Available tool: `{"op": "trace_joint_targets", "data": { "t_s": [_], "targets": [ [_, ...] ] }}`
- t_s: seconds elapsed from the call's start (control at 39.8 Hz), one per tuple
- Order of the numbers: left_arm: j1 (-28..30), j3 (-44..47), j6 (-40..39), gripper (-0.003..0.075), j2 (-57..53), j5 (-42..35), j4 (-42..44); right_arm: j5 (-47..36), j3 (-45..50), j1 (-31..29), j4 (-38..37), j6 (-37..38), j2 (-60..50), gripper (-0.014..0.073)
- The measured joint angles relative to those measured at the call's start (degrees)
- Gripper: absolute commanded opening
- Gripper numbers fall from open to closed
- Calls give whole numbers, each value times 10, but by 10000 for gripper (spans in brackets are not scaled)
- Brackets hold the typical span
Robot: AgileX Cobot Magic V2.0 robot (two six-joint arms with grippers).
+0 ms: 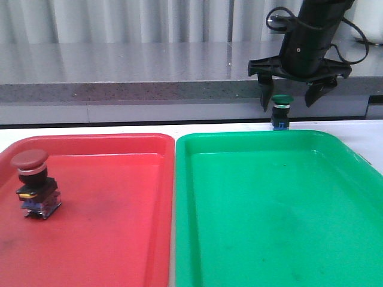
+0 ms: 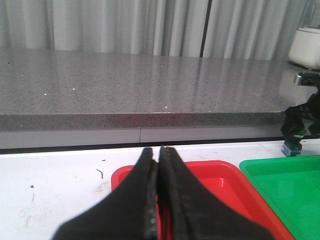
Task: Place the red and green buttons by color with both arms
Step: 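Lower the open right gripper over the green-capped button and close it, then lift the green-capped button and carry it into the green tray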
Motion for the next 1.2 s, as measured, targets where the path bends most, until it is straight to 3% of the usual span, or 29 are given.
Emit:
{"op": "trace_joint_targets", "data": {
  "t_s": [0.2,0.35,0.85,1.2],
  "targets": [
    [0,0,0,-20,0,0,0,-3,-1,0,5,9,5,244],
    [0,0,0,-20,0,0,0,-3,-1,0,5,9,5,145],
    [0,0,0,-20,0,0,-1,13,13,11,-1,-16,-106,138],
    [0,0,0,-20,0,0,-1,-16,238,99,-27,-19,-266,138]
  ]
}}
